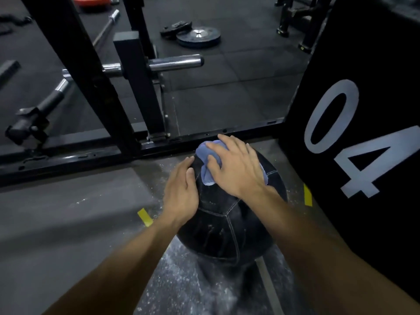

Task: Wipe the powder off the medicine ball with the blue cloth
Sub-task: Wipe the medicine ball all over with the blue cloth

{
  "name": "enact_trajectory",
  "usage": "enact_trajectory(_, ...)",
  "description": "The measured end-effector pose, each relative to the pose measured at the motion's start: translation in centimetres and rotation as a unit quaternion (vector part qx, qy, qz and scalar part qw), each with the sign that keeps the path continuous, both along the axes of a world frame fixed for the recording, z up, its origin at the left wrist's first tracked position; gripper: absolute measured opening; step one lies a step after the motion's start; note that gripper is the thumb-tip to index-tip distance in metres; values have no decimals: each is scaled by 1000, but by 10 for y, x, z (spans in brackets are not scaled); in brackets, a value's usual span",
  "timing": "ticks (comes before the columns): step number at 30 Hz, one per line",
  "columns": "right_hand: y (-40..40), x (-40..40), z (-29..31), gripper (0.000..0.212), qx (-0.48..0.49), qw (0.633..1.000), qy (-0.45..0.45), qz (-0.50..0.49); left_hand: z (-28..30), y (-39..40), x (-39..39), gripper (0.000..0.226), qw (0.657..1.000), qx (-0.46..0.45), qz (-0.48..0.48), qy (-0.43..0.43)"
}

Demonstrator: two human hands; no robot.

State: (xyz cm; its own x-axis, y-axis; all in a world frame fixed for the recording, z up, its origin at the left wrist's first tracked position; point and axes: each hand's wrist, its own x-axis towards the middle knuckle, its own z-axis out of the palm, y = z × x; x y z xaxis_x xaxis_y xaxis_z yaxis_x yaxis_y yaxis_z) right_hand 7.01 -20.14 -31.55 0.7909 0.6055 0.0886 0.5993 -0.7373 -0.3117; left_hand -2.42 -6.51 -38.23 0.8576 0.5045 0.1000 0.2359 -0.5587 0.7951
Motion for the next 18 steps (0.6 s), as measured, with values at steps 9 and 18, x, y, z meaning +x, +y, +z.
enact_trajectory(9,-48,-126,-77,66,-1,987,-152,57,-9,16,-8,57,1000,-11,2,-18)
enact_trajectory(18,-48,-35,-29,59,111,979,-20,-170,-7,8,3,47,999,19,44,-15)
